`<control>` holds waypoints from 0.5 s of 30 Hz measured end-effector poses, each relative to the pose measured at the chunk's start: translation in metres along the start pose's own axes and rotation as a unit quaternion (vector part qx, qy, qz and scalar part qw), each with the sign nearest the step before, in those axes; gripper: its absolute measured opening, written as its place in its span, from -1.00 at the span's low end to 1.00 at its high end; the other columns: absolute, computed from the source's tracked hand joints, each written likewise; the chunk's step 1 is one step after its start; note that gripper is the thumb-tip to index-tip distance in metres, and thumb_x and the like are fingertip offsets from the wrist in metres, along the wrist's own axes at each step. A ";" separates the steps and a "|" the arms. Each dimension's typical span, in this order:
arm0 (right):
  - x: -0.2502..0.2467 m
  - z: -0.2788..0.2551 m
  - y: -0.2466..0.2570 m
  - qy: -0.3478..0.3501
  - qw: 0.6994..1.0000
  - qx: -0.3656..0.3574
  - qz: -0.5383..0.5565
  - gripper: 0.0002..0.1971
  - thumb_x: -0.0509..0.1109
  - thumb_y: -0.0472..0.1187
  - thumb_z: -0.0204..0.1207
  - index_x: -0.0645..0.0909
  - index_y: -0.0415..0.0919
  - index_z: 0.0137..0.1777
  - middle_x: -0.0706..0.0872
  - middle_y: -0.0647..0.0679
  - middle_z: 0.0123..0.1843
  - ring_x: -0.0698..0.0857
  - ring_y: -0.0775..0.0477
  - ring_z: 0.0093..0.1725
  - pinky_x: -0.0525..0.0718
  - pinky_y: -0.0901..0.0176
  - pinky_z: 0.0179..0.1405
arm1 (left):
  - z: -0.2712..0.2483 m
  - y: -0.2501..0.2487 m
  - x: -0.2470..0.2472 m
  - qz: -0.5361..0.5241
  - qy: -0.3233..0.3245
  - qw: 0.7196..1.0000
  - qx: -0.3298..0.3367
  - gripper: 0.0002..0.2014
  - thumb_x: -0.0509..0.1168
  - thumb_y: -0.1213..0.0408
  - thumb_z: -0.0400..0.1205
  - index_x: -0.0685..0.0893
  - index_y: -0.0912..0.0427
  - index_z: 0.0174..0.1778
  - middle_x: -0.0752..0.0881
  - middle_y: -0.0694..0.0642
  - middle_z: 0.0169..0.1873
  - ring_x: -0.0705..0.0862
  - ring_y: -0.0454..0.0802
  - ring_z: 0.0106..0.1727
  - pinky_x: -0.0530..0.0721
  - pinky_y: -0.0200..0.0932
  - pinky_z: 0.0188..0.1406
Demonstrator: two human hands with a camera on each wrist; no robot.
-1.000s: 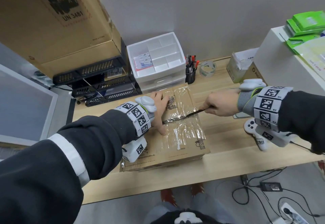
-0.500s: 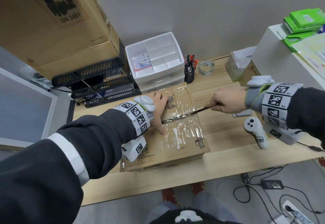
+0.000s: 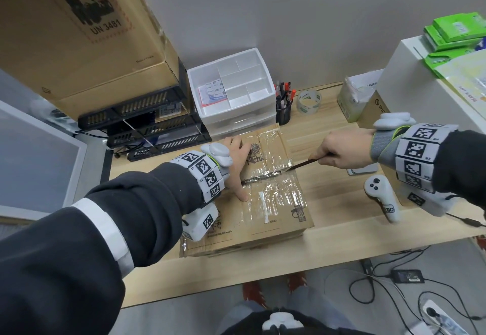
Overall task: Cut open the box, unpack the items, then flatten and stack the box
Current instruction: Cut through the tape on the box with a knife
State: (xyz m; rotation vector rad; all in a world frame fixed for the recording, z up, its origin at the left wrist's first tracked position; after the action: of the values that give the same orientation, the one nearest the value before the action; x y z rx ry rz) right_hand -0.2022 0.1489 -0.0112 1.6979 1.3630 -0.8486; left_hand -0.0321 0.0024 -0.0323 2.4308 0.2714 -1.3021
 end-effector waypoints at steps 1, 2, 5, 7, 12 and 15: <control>0.001 0.000 -0.001 0.004 1.000 -0.002 0.000 -0.65 0.23 -0.06 0.70 0.62 0.14 0.43 0.81 0.16 0.17 0.66 0.17 -0.15 0.63 0.25 -0.14 | 0.000 0.000 0.000 0.001 -0.003 1.000 -0.001 0.29 0.53 -0.55 -0.04 0.30 0.12 0.52 0.42 0.12 0.31 0.46 0.10 0.27 0.62 0.09 0.25; 0.002 0.000 -0.002 0.006 1.000 -0.004 -0.001 -0.65 0.23 -0.06 0.70 0.62 0.14 0.44 0.81 0.16 0.18 0.69 0.13 -0.08 0.65 0.23 -0.07 | 0.000 0.000 0.000 0.002 -0.006 1.000 -0.002 0.29 0.53 -0.55 -0.04 0.30 0.12 0.52 0.42 0.12 0.30 0.46 0.10 0.26 0.62 0.08 0.24; 0.003 -0.002 -0.007 0.011 1.000 -0.004 0.009 -0.66 0.25 -0.08 0.70 0.62 0.09 0.43 0.76 0.20 0.29 0.69 0.14 -0.01 0.60 0.28 -0.04 | 0.000 0.000 0.001 0.001 -0.008 1.000 -0.002 0.30 0.53 -0.55 -0.06 0.31 0.12 0.51 0.42 0.12 0.30 0.46 0.09 0.25 0.61 0.08 0.23; 0.005 -0.002 -0.012 0.011 1.000 -0.007 0.014 -0.66 0.26 -0.07 0.69 0.63 0.09 0.43 0.73 0.23 0.33 0.74 0.09 0.13 0.67 0.19 0.13 | 0.001 0.000 0.001 0.002 -0.006 1.000 0.001 0.29 0.53 -0.54 -0.05 0.31 0.12 0.51 0.43 0.11 0.30 0.46 0.09 0.25 0.61 0.07 0.23; 0.008 -0.002 -0.023 0.013 1.000 0.004 0.008 -0.65 0.25 -0.04 0.68 0.61 0.11 0.44 0.73 0.21 0.33 0.73 0.05 0.21 0.68 0.05 0.24 | 0.002 0.001 0.001 0.003 -0.004 1.000 0.005 0.29 0.54 -0.53 -0.05 0.31 0.12 0.52 0.43 0.11 0.32 0.47 0.09 0.27 0.62 0.06 0.22; 0.002 -0.007 -0.028 0.004 1.000 0.015 0.006 -0.65 0.24 -0.10 0.70 0.61 0.07 0.44 0.78 0.10 0.21 0.71 0.03 0.09 0.66 0.09 0.18 | 0.002 0.003 0.001 -0.002 -0.011 1.000 0.012 0.29 0.52 -0.55 -0.05 0.31 0.11 0.52 0.42 0.12 0.32 0.47 0.11 0.27 0.61 0.10 0.26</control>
State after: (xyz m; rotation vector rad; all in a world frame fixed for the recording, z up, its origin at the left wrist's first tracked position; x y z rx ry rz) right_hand -0.2294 0.1593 -0.0148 1.7329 1.3497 -0.8598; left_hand -0.0323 -0.0014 -0.0339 2.4357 0.2555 -1.3411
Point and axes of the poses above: each hand's wrist, its own z-axis towards the middle knuckle, its own x-axis out of the palm, y = z × x, the point moved 7 cm from there along z, towards the middle knuckle
